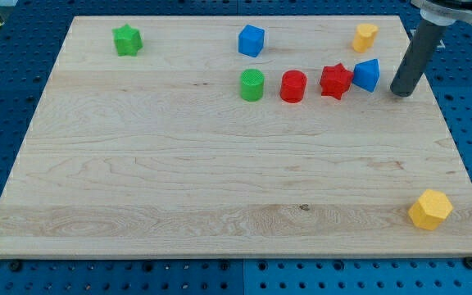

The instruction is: Slide the green circle closer ton the red circle

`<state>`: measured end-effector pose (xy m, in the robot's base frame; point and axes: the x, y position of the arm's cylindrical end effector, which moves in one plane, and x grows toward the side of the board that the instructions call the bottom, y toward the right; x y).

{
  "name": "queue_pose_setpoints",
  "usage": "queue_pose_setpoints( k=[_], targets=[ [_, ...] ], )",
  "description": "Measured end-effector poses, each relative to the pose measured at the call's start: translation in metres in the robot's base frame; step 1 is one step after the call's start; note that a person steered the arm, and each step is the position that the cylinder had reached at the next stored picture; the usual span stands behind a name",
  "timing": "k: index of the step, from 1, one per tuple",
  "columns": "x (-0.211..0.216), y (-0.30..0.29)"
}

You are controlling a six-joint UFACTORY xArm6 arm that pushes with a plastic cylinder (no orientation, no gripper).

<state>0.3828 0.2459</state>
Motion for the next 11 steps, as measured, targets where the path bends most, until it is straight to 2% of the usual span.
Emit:
queue_pose_setpoints(
  k=[2, 4, 5, 6, 7, 8, 11],
  targets=[
    [0.032, -0.067],
    [0.043, -0.183],
    [0.044, -0.270],
    [0.024, -0.347],
    [-0.004, -0.349],
    [-0.025, -0.317],
    [-0.038, -0.175]
  ],
)
